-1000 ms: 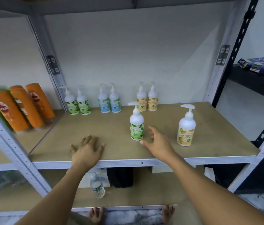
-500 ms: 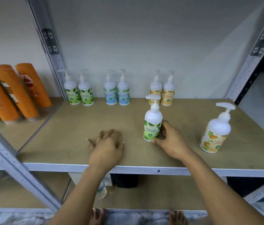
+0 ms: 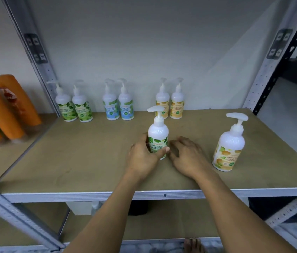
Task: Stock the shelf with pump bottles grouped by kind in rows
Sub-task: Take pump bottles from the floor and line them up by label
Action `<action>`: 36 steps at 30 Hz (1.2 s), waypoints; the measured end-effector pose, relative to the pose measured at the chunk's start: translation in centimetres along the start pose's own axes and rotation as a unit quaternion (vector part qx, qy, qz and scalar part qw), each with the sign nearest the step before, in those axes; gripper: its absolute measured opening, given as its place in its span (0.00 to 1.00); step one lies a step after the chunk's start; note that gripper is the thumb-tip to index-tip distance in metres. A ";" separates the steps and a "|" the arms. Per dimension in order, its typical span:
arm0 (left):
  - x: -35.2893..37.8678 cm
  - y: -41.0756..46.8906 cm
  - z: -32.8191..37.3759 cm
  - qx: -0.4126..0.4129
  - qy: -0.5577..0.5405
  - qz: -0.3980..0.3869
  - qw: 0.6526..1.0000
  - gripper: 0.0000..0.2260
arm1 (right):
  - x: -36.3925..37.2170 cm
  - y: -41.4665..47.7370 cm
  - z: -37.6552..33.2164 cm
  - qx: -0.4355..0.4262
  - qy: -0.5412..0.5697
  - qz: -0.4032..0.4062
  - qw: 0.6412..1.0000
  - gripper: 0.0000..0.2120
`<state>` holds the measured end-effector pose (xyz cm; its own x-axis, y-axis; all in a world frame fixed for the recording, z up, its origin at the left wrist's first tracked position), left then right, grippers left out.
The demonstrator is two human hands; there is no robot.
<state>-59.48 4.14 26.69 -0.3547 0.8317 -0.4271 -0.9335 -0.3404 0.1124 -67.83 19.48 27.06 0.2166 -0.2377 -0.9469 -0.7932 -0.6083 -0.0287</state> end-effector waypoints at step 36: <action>-29.2 3.2 -11.3 -0.120 0.097 0.305 0.940 0.35 | 2.7 3.8 -5.5 -0.039 -0.060 -0.074 0.995 0.32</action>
<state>-51.47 -26.20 29.34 -0.7826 0.3617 -0.5066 -0.5124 -0.8365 0.1943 -67.09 12.37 26.22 0.2549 -0.0517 -0.9656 -0.7097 -0.6883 -0.1505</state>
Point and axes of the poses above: each hand's wrist, its own y-axis towards the middle knuckle, its own x-axis out of the palm, z = x × y, the point moved 6 cm from there along y, towards the middle knuckle, and after that the axes turned 10 degrees about -z, right-handed, at the moved point
